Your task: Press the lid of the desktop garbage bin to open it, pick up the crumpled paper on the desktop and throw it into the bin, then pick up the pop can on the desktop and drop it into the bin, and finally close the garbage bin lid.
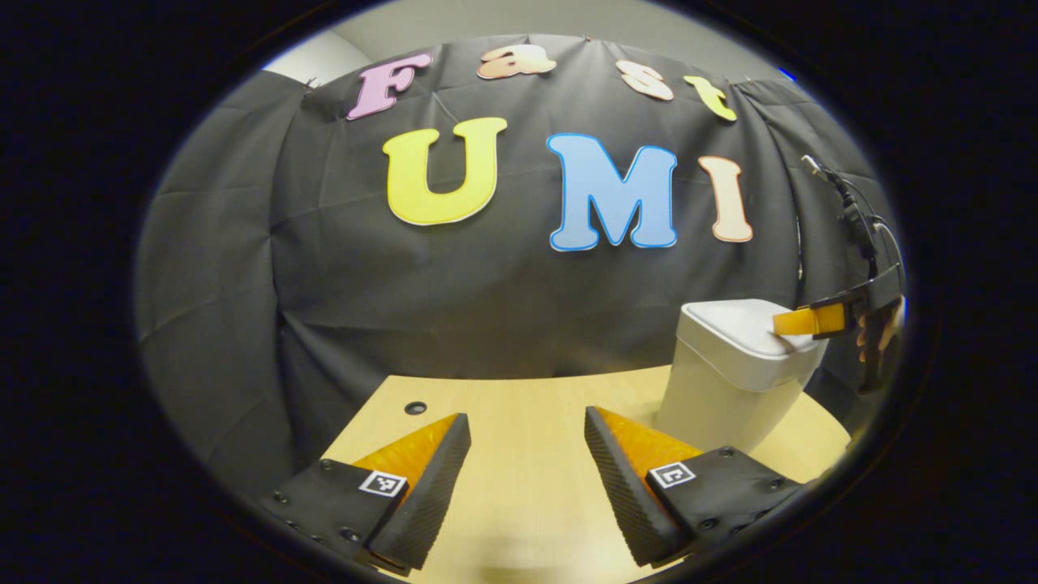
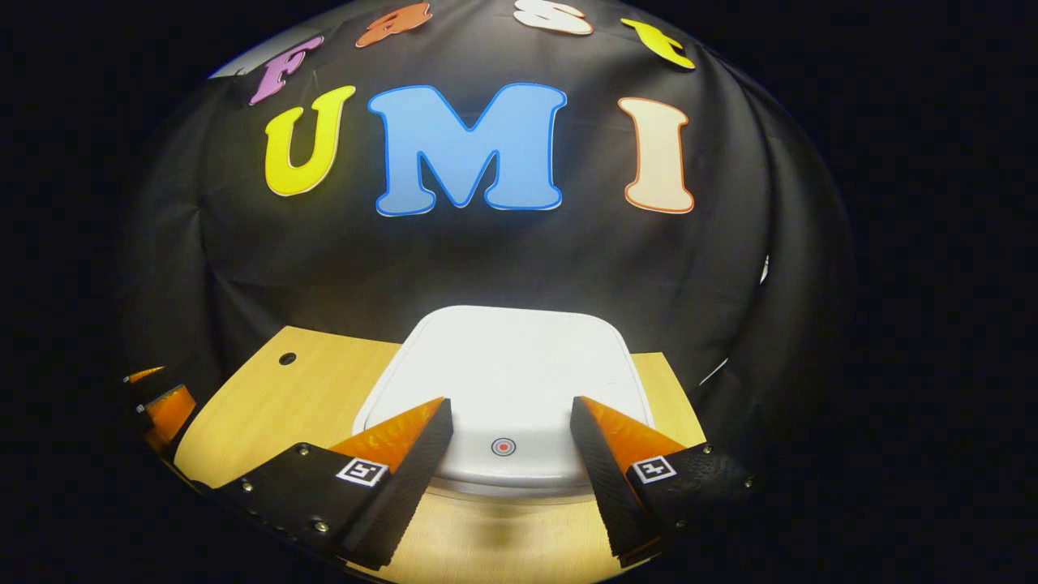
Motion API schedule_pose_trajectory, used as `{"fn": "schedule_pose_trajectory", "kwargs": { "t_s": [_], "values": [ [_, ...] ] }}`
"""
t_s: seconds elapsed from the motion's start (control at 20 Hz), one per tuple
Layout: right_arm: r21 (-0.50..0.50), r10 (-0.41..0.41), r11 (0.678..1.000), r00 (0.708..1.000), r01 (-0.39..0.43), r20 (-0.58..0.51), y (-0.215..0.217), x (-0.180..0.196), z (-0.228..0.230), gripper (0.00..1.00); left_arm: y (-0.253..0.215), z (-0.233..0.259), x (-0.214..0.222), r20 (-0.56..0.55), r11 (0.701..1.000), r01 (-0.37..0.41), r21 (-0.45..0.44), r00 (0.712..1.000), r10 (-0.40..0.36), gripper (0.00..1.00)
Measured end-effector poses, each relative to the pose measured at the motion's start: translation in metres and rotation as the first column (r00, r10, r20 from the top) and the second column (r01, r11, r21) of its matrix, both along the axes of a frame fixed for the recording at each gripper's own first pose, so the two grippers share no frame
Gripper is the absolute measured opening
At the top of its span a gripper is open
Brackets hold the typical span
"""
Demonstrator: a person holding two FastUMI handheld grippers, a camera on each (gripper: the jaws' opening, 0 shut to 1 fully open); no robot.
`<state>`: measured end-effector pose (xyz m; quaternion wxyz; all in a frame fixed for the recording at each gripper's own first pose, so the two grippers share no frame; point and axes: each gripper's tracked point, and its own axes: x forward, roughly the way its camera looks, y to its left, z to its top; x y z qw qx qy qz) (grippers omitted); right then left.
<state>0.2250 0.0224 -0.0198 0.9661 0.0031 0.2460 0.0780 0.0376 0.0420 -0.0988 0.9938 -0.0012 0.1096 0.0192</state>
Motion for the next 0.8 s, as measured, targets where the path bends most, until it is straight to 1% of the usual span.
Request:
{"fn": "schedule_pose_trajectory", "kwargs": {
  "t_s": [0.2, 0.45, 0.5, 0.65, 0.7, 0.8],
  "values": [
    [-0.007, 0.004, 1.000, 1.000, -0.004, -0.002, 0.0002, -0.0013, -0.0009, 0.94, -0.0013, -0.0010, 0.0001, 0.000, 1.000, 0.006, 0.006, 1.000, -0.006, 0.93],
    [0.004, -0.008, 1.000, 0.999, 0.008, 0.036, 0.0019, -0.0014, -0.0041, 0.94, -0.0031, 0.0022, -0.0024, 0.010, 1.000, 0.006, 0.018, 1.000, -0.006, 0.93],
    [0.002, -0.007, 1.000, 0.999, 0.006, 0.048, 0.0017, -0.0016, -0.0036, 0.94, -0.0030, 0.0021, -0.0029, 0.011, 1.000, 0.005, 0.019, 1.000, -0.005, 0.86],
    [0.039, -0.005, 0.999, 0.999, 0.003, 0.046, 0.0000, -0.0021, 0.0010, 0.94, -0.0035, 0.0036, -0.0031, 0.012, 1.000, -0.001, 0.024, 1.000, 0.001, 0.86],
    [0.041, -0.001, 0.999, 0.999, -0.001, 0.041, 0.0000, -0.0046, -0.0001, 0.93, -0.0040, 0.0034, -0.0027, 0.011, 1.000, -0.002, 0.025, 1.000, 0.002, 1.00],
    [0.034, 0.004, 0.999, 0.999, -0.006, 0.040, 0.0003, -0.0034, -0.0004, 0.93, -0.0046, 0.0048, -0.0024, 0.011, 1.000, -0.003, 0.027, 1.000, 0.002, 1.00]
  ]
}}
